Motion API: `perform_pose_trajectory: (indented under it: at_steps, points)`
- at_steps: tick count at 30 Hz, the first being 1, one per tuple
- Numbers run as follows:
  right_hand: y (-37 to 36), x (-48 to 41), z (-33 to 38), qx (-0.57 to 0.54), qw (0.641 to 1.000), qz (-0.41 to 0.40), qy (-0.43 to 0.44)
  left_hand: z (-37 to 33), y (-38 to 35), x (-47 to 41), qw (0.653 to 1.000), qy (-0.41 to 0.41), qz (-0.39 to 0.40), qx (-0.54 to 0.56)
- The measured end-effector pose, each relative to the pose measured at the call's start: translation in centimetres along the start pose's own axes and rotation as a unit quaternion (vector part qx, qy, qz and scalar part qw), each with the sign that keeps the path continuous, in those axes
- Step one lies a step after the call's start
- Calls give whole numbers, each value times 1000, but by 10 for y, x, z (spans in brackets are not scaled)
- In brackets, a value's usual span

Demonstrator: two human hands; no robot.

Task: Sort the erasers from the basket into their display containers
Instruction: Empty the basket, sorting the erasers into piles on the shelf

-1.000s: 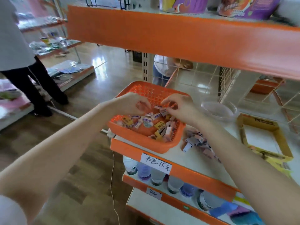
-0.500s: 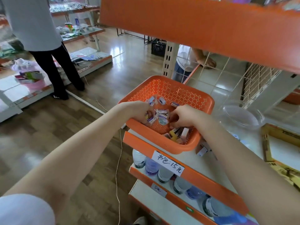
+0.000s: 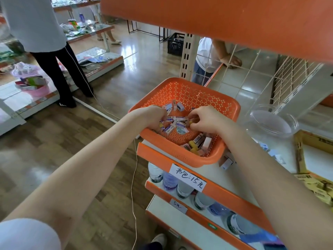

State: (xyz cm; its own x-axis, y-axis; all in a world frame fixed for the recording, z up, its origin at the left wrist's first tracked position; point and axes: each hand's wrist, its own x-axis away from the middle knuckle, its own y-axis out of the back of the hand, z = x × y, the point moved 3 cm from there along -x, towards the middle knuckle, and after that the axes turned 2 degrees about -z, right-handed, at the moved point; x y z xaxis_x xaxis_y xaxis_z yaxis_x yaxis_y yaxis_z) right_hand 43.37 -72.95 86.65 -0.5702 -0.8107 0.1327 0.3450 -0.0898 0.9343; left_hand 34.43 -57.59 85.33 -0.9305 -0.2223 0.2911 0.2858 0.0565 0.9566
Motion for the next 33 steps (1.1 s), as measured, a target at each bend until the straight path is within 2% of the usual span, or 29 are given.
perform_pose_trajectory:
  at_steps: [6, 11, 16, 23, 28, 33]
  points:
    - [-1, 1, -1, -1, 1000, -4, 2, -1, -1, 0, 1000, -7, 1, -3]
    - [-2, 0, -1, -1, 1000, -19, 10, 0, -1, 2, 998, -28, -7, 58]
    - [2, 0, 0, 6, 999, -46, 12, -1, 5, 4, 985, -75, -69, 139]
    - [9, 5, 5, 13, 996, -82, 23, -3, 17, 10, 974, -98, -140, 146]
    - [31, 23, 1, -69, 983, -167, 27, -16, 35, 15, 963, -139, -166, 162]
    - [66, 76, -35, -103, 963, -250, -21, -80, 72, 5, 930, -199, -198, 236]
